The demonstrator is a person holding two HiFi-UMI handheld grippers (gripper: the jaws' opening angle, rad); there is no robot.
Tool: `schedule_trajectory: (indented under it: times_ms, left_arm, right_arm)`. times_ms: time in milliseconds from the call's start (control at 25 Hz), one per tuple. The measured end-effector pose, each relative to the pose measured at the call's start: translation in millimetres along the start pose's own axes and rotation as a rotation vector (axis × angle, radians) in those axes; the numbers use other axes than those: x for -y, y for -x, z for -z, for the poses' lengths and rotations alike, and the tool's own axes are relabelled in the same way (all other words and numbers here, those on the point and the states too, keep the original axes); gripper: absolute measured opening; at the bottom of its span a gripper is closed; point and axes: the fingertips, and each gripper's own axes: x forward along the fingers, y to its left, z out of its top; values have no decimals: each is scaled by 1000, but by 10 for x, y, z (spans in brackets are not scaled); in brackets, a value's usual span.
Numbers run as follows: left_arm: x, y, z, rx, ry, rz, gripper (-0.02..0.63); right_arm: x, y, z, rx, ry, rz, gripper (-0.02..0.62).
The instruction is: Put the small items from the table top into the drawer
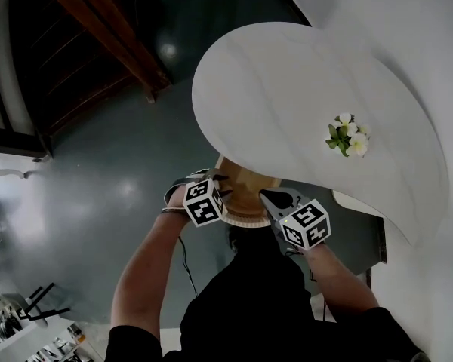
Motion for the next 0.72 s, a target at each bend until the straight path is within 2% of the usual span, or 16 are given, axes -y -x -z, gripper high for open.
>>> schedule_trajectory:
  times_ms: [160,280,480,720]
  left_arm:
    - [-35,383,-71,123,150,-51,158]
    - [1,645,-73,180,204,-94,155]
    - [94,1035,-42,269,306,-175,110]
    - [331,1609,-210,462,407,-207,98]
  right_arm:
    - [-195,126,-162,12,38,9,11]
    - [-351,230,-274,23,67,21,11]
    - [-550,488,-463,50,95,59,11]
    - [-638,778,-687,76,120,108,11]
